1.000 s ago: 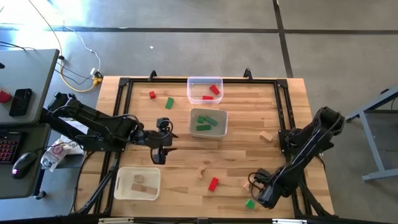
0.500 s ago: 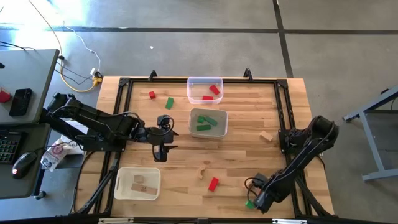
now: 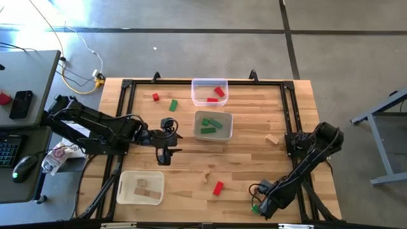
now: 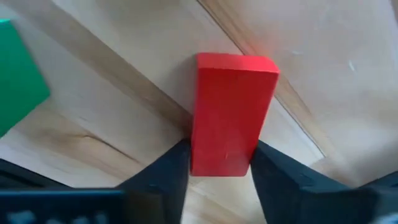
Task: Sort & place blocks by color
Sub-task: Put the right red rectangular block into the transparent bin
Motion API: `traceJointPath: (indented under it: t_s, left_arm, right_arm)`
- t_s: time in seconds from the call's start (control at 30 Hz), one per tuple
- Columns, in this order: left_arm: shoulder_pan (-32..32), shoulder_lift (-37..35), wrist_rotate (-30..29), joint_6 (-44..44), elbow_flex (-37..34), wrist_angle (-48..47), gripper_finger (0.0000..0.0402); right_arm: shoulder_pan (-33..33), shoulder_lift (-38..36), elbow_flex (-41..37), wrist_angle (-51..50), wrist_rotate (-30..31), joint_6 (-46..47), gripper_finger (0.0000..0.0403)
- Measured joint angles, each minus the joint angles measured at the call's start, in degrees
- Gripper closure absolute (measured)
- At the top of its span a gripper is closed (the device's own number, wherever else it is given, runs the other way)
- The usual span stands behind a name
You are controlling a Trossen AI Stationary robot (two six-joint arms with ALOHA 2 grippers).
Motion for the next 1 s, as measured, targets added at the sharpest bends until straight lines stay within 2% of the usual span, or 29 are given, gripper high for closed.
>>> traceJointPath:
  t_s: [0.13, 0.17, 0.73, 1.0]
  left_arm:
    - [0.0, 0.0, -0.3, 0.0, 0.0, 0.0, 0.0186]
    - [0.0, 0.0, -0.6, 0.0, 0.0, 0.0, 0.0186]
    - [0.0, 0.0, -0.9, 0.0, 0.0, 1.5, 0.0186]
    - [0.0, 0.0, -0.9, 3.0, 0.0, 5.1, 0.0186]
  right_arm:
    - [0.0, 0.0, 0.1, -1.1, 0.0, 0.1, 0.0305]
    - [0.0, 0.0, 0.1, -1.5, 0.0, 0.3, 0.0309]
    - [-1.6, 0.2, 2.6, -4.0, 1.6, -0.6, 0.0309]
    - [-3.9, 0.2, 8.4, -12.0, 5.1, -3.6, 0.0309]
